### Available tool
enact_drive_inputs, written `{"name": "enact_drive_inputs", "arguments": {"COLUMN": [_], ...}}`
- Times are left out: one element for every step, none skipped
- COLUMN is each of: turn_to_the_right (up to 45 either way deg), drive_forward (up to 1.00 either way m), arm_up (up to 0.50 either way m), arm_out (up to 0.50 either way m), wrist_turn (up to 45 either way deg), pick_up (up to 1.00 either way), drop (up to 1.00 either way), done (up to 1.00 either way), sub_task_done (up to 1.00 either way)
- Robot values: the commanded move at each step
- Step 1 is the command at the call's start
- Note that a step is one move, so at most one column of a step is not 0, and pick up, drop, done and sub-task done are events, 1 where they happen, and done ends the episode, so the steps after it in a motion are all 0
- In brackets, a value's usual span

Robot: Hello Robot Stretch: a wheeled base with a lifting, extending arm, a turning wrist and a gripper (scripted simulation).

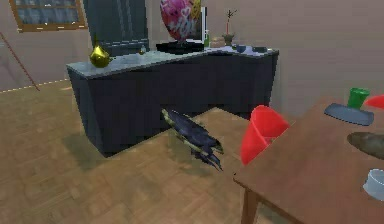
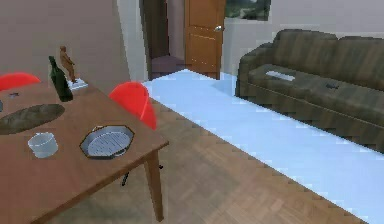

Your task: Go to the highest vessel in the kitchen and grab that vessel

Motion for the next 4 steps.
{"name": "enact_drive_inputs", "arguments": {"turn_to_the_right": [-12.0,0.0,-6.0,0.0], "drive_forward": [0.00,0.20,0.00,1.00], "arm_up": [0.00,0.00,0.00,0.00], "arm_out": [0.00,0.00,0.00,0.00], "wrist_turn": [0.0,0.0,0.0,0.0], "pick_up": [0.00,0.00,0.00,0.00], "drop": [0.00,0.00,0.00,0.00], "done": [0.00,0.00,0.00,0.00], "sub_task_done": [0.00,0.00,0.00,0.00]}}
